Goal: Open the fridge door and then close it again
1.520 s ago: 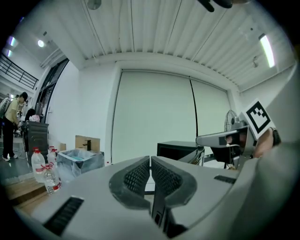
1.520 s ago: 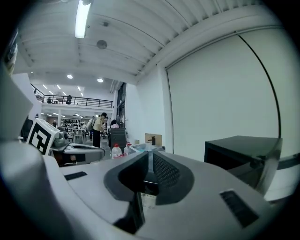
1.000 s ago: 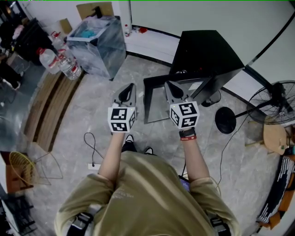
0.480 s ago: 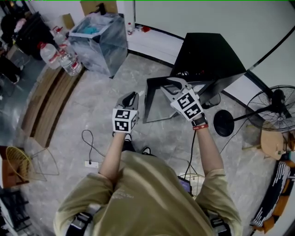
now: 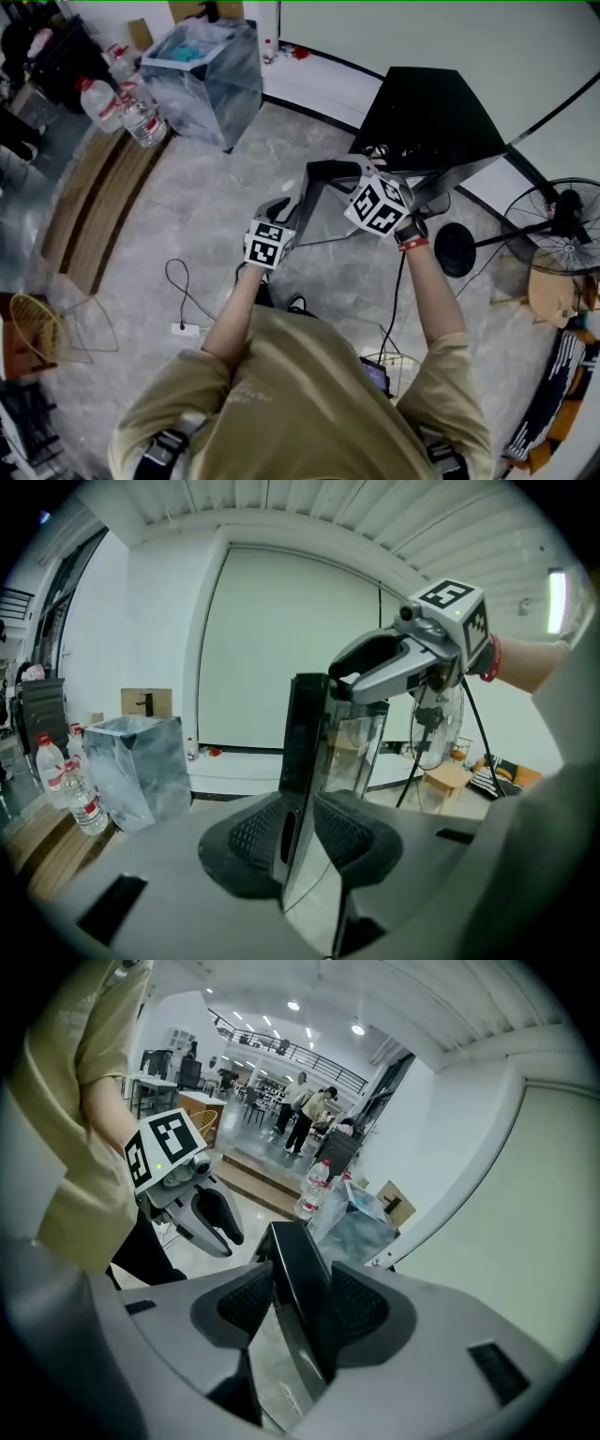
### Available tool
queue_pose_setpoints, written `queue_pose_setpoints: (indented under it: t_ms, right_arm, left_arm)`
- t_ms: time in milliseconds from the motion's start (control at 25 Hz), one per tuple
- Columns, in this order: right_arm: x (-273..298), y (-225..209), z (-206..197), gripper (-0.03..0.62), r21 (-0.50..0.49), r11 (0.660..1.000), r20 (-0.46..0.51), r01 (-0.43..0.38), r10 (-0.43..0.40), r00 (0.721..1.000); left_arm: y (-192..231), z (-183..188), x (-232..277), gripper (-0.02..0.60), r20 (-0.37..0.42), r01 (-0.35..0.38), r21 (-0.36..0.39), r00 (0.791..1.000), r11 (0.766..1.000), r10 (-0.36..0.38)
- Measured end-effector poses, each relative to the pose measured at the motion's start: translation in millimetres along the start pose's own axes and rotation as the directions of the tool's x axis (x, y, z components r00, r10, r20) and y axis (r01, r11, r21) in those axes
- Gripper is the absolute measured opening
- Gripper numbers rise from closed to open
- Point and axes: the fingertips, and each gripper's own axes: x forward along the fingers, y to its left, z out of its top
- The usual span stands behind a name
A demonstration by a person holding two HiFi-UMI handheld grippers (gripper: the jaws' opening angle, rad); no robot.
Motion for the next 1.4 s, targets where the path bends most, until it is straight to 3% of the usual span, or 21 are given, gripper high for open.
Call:
queue_pose_setpoints:
  t_ms: [160, 240, 480, 760, 840, 1040, 1400]
  right_arm:
    - [6, 0, 0, 0.209, 0.01, 0.999, -0.005, -0.036, 0.036, 0.999]
    - [6, -2, 0, 0.21, 0.022, 0.999, -0.003, -0.041, 0.041, 0.999]
    - [12, -7, 1, 0.21, 0.044, 0.999, -0.007, -0.024, 0.024, 1.0]
    - [20, -16, 1, 0.212, 0.072, 0.997, -0.025, -0.005, 0.007, 1.0]
    - [21, -18, 0, 0.21, 0.081, 0.997, -0.032, 0.005, -0.003, 0.999]
    - [26, -26, -3, 0.21, 0.099, 0.995, -0.052, 0.026, -0.021, 0.998]
    - [40, -41, -3, 0.21, 0.147, 0.987, -0.08, 0.065, -0.054, 0.995]
  left_arm:
    - [-3, -22, 19, 0.211, -0.082, 0.052, -0.004, 0.995, 0.999, -0.052]
    - [-6, -33, 29, 0.227, -0.125, 0.067, 0.01, 0.99, 0.998, -0.066]
    - [-8, -63, 53, 0.227, -0.208, 0.121, -0.017, 0.971, 0.993, -0.122]
    - [9, -60, 74, 0.203, -0.175, 0.131, -0.06, 0.975, 0.99, -0.139]
    - [11, -55, 81, 0.153, -0.163, 0.132, -0.055, 0.977, 0.99, -0.14]
    - [22, -46, 98, 0.104, -0.174, 0.116, -0.024, 0.978, 0.993, -0.118]
    - [38, -40, 110, 0.097, -0.192, 0.15, 0.04, 0.971, 0.988, -0.14]
